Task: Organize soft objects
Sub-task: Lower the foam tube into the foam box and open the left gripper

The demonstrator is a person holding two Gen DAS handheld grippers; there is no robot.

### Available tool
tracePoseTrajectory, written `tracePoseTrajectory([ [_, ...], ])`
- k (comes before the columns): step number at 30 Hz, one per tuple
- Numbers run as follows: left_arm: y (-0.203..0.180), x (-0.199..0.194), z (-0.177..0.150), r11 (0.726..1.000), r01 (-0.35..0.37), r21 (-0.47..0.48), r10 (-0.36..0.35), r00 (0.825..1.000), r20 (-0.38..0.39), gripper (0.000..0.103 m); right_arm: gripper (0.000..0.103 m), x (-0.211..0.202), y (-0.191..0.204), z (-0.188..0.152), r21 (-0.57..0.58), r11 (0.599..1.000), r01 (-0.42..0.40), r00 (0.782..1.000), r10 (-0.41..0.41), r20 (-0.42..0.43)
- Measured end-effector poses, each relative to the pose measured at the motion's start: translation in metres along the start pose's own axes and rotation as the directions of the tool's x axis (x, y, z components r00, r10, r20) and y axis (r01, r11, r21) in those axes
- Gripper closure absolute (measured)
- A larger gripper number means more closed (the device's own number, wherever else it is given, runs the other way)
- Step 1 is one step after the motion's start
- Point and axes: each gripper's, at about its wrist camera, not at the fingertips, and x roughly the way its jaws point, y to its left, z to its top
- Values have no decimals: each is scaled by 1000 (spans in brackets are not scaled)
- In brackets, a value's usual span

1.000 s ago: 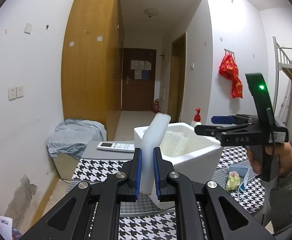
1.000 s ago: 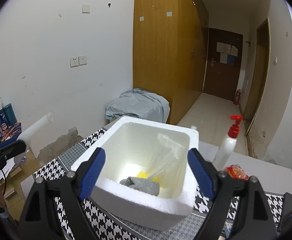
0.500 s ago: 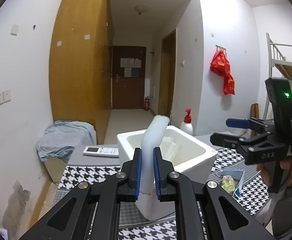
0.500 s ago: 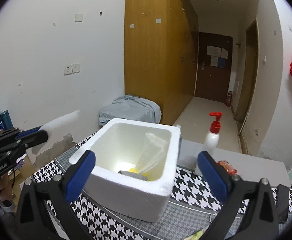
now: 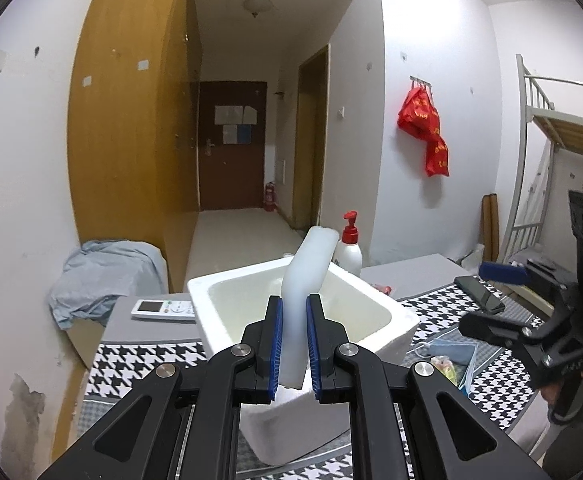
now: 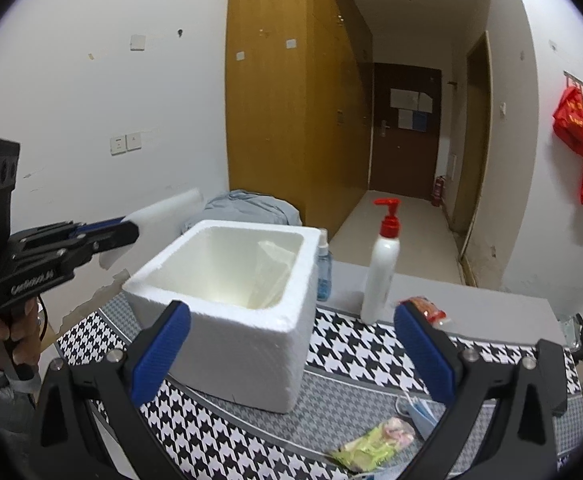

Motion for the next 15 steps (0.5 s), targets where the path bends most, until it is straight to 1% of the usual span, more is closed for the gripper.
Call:
tracePoseTrajectory([
  [8, -5, 24, 10, 999, 36, 8, -36, 999, -31, 90, 0, -16, -8, -17, 23, 998, 59, 998, -59, -9],
  [11, -7, 32, 11, 999, 40, 3, -40, 998, -41, 90, 0, -20, -11, -23, 35, 997, 72, 997, -72, -10],
  [15, -8, 46, 13, 999, 34, 4, -33, 997, -68, 86, 0, -23, -16, -30, 54, 994, 93, 996, -92, -23],
])
